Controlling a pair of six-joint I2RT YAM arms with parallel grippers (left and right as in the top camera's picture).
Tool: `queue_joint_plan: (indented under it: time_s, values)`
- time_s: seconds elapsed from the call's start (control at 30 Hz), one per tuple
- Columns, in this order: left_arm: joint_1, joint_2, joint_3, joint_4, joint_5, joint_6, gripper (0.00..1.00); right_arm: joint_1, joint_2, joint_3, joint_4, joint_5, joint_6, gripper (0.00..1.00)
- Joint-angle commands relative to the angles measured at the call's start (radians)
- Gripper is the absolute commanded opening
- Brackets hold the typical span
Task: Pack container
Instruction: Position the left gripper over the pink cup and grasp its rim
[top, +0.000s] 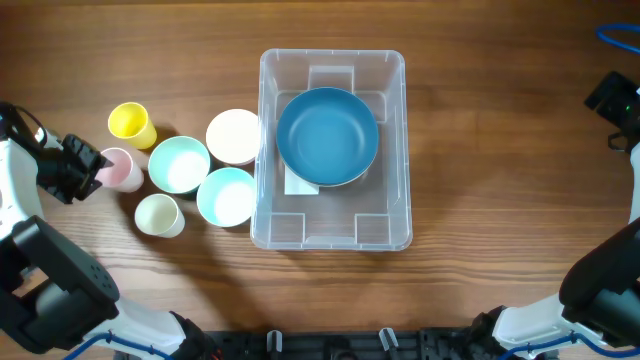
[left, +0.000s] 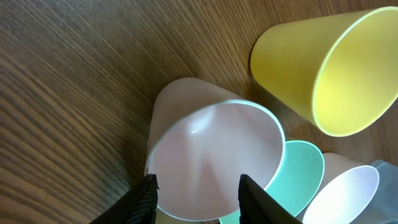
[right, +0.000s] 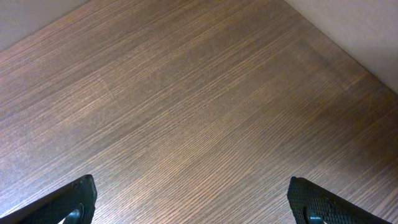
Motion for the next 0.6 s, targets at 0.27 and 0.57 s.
queue_joint_plan:
  time_s: [0.27, 0.57]
  values:
    - [0.002, 0.003, -0.007, 0.016, 0.068, -0.009, 0.45, 0.004, 0.011, 0.008, 0.003, -0.014, 0.007, 1.0]
    - [0.002, -0.02, 0.084, -0.032, 0.107, -0.009, 0.46, 0.004, 0.011, 0.008, 0.015, -0.013, 0.006, 1.0]
